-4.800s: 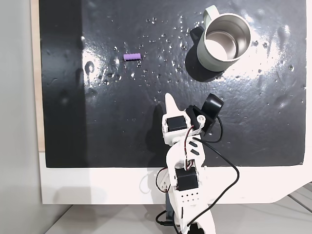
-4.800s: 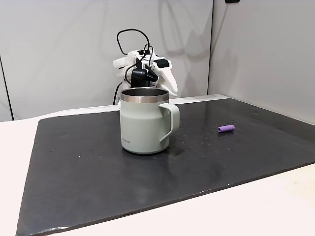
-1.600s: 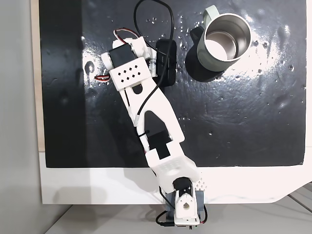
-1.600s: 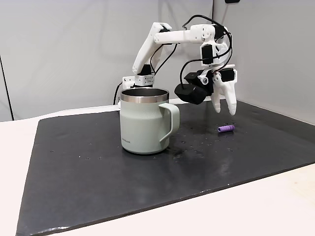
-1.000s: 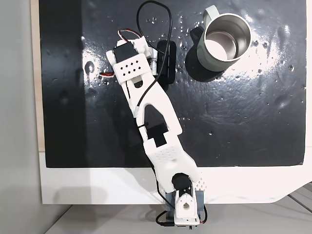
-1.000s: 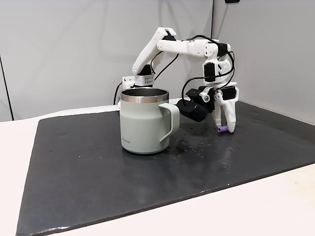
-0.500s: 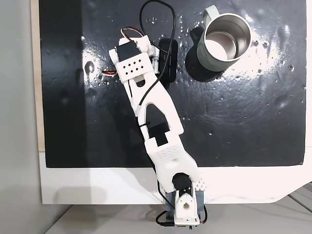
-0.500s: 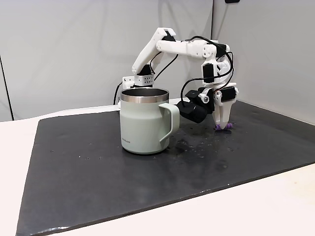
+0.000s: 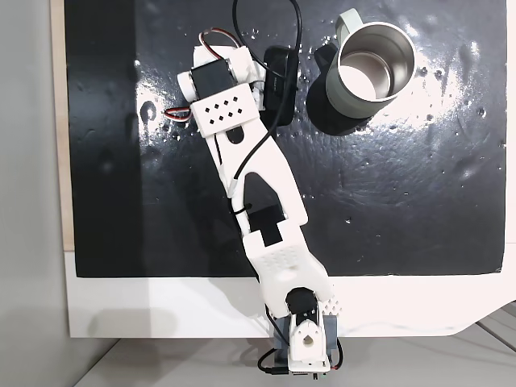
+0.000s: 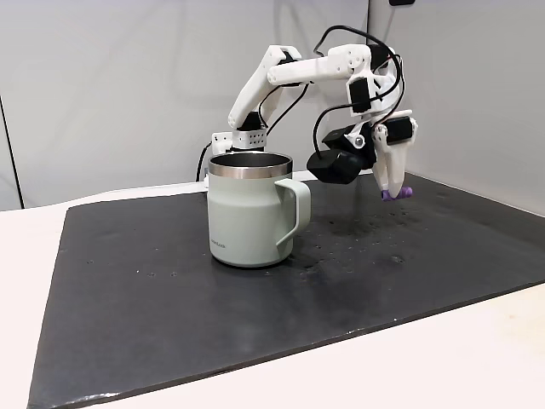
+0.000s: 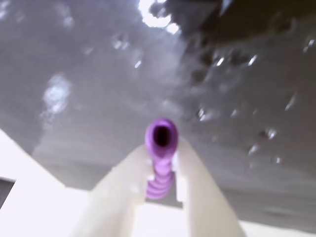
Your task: Grasp a pengrip and put it in the cup.
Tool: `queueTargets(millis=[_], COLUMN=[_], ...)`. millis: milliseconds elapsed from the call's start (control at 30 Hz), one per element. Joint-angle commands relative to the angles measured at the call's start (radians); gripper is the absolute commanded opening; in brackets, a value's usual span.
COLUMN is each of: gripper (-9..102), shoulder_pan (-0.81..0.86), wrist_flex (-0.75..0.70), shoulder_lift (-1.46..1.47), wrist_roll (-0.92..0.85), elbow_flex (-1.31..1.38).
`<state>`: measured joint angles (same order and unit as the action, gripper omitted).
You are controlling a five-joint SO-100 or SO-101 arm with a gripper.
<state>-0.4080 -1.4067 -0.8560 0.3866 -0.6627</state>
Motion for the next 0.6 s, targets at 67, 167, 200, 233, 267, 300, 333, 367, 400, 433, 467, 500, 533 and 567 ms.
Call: queueTargets(millis=[67,167,200,233,267,300,333,367,400,433,467,500,533,567], gripper=[0,0,0,0,0,0,0,0,0,0,0,0,0,0], shoulder_pan=[0.021,0.025,0.025,0.026,0.026,0.028,0.029,0.031,0.037,0.043,0.052,0.061,0.074,0.086], wrist_flex=[-0.041,-0.066,-0.072,-0.077,-0.081,-0.084,-0.091,-0.097,-0.104,-0.114,-0.121,-0.13,-0.135,-0.138], shoulder_lift=[-0.152,-0.179,-0.192,-0.204,-0.219,-0.235,-0.247,-0.262,-0.278,-0.293,-0.313,-0.334,-0.357,-0.382], wrist_roll=[-0.011,-0.012,-0.012,-0.012,-0.015,-0.025,-0.038,-0.06,-0.078,-0.095,-0.112,-0.129,-0.146,-0.16], elbow_flex=[0.106,0.144,0.152,0.156,0.156,0.156,0.156,0.156,0.156,0.155,0.149,0.14,0.127,0.11])
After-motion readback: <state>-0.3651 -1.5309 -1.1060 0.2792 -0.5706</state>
